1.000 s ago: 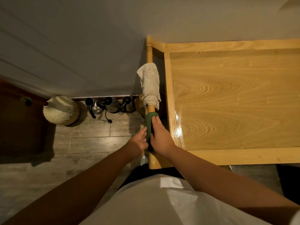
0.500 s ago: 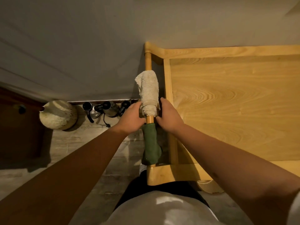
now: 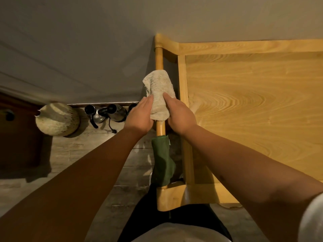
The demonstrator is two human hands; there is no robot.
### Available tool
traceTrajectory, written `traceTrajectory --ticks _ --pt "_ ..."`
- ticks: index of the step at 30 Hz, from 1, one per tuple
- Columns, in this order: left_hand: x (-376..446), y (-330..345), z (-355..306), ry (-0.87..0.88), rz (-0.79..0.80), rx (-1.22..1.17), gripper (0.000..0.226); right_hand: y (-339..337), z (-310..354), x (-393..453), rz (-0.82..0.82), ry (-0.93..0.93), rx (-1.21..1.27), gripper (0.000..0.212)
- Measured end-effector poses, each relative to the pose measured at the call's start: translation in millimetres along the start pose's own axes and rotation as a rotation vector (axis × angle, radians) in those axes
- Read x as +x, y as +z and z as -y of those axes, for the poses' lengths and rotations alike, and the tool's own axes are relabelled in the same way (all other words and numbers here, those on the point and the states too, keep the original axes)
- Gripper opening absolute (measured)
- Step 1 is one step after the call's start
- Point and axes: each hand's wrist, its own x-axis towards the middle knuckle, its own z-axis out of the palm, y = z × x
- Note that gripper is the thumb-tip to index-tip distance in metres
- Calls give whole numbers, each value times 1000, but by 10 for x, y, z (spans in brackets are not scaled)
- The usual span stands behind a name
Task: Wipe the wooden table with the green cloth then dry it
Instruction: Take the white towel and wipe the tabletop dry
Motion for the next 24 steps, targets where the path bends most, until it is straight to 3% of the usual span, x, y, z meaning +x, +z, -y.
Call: traceTrajectory --ticks 4,8,14,20,24 --pt "19 -249 -59 106 -101 117 49 -249 43 38 -17 -50 -162 58" --pt "87 -592 -281 171 -72 289 17 -596 95 59 -19 -108 -340 57" --pt "76 -867 -808 238 -70 347 29 -1218 70 -200 -106 -116 -510 54" --pt "-100 -929 -1438 381 -86 446 19 -1688 -109 -760 -168 -103 -612 53" --pt "-525 -682 -1664 460 -158 337 28 -1761 -219 -1313 -231 -140 -560 54"
